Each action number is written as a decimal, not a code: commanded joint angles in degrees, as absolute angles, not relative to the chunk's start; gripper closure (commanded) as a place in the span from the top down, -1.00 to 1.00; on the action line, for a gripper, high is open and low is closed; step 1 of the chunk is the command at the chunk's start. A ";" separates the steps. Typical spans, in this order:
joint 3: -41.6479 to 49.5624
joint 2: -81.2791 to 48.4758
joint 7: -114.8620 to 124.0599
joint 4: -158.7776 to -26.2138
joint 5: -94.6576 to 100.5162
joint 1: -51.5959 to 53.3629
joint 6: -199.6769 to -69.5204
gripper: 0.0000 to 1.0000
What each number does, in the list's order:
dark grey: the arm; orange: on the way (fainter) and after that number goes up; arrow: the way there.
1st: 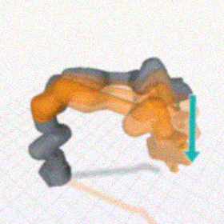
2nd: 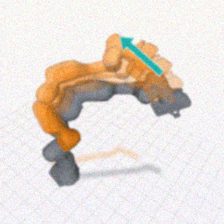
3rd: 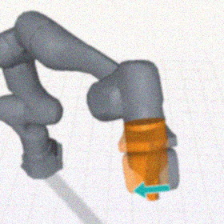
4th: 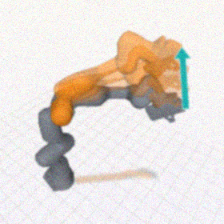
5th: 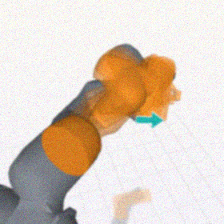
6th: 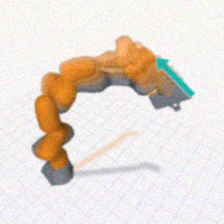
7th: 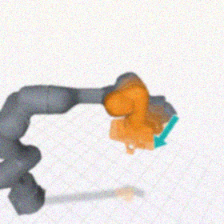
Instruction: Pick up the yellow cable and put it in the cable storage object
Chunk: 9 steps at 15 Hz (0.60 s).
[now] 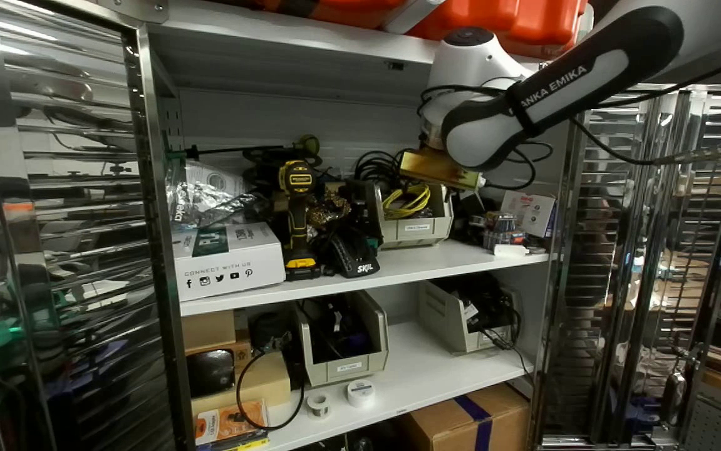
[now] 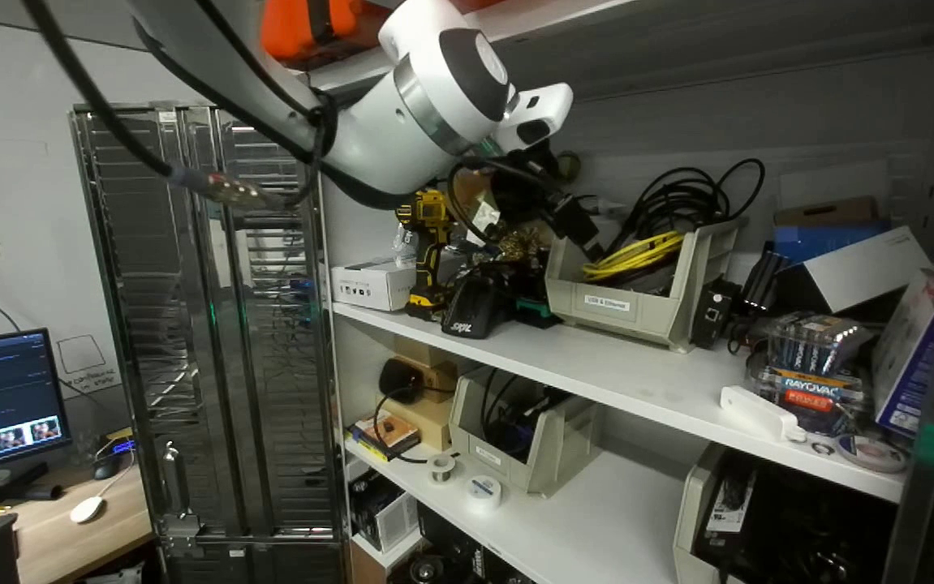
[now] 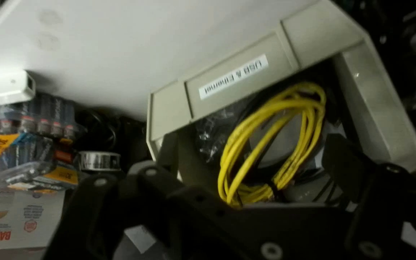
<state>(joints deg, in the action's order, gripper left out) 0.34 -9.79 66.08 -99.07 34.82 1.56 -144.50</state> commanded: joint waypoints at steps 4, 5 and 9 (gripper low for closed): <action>-1.53 4.01 39.22 -118.90 14.35 1.60 -142.92 1.00; -1.61 5.47 34.82 -120.43 10.96 1.76 -140.94 1.00; -0.90 11.15 21.06 -122.54 2.04 1.20 -126.90 1.00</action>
